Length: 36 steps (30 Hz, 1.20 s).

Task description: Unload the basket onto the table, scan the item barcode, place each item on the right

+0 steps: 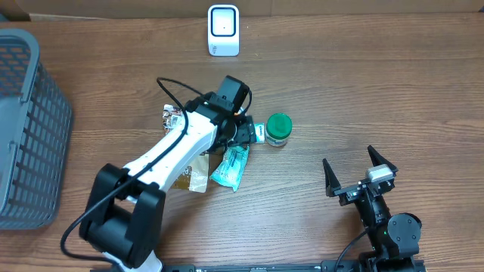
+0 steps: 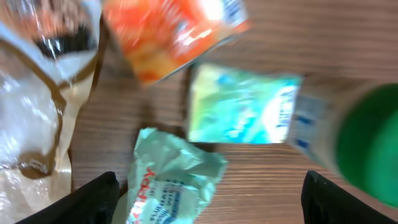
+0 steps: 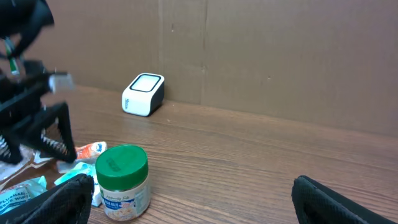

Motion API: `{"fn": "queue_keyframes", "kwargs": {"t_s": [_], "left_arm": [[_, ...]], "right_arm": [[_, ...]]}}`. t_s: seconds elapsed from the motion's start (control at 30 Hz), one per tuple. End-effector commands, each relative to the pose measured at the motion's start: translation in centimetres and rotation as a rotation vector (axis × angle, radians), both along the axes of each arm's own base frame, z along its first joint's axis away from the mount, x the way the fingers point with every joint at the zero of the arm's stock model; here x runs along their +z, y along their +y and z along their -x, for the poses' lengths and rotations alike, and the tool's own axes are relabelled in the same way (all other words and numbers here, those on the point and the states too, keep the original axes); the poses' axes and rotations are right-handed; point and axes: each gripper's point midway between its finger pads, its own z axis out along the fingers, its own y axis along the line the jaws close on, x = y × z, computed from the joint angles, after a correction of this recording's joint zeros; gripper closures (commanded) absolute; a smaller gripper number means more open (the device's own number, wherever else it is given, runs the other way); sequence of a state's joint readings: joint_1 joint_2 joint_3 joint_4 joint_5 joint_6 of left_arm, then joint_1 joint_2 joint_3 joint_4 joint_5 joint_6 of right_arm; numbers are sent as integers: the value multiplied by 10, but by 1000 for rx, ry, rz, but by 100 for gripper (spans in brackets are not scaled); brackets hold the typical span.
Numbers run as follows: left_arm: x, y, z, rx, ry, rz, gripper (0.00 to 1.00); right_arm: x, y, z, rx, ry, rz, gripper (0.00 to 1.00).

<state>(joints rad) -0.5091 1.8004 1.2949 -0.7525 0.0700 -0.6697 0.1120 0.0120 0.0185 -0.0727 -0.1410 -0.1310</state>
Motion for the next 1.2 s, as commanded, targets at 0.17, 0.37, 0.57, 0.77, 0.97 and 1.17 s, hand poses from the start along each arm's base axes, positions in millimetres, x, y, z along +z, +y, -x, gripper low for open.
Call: {"fn": "queue_keyframes", "kwargs": {"t_s": [0.17,0.37,0.57,0.77,0.97,1.17], "left_arm": [[85,2,-20,-101,-230,61,14],[121,9,-17,-209,-333,89,5],[147,18,-11,-248,-390,125,0],[160,34,-7,-277,-378,166,0],[190,60,-6,-339,-411,100,0],[216,61,-10,-356,-471,89,0]], "right_arm": [[-2,0,0,-3,-2,1,0],[-2,0,0,-3,-1,1,0],[-2,0,0,-3,-1,1,0],[-2,0,0,-3,-2,1,0],[-2,0,0,-3,-1,1,0],[-2,0,0,-3,-2,1,0]]}}
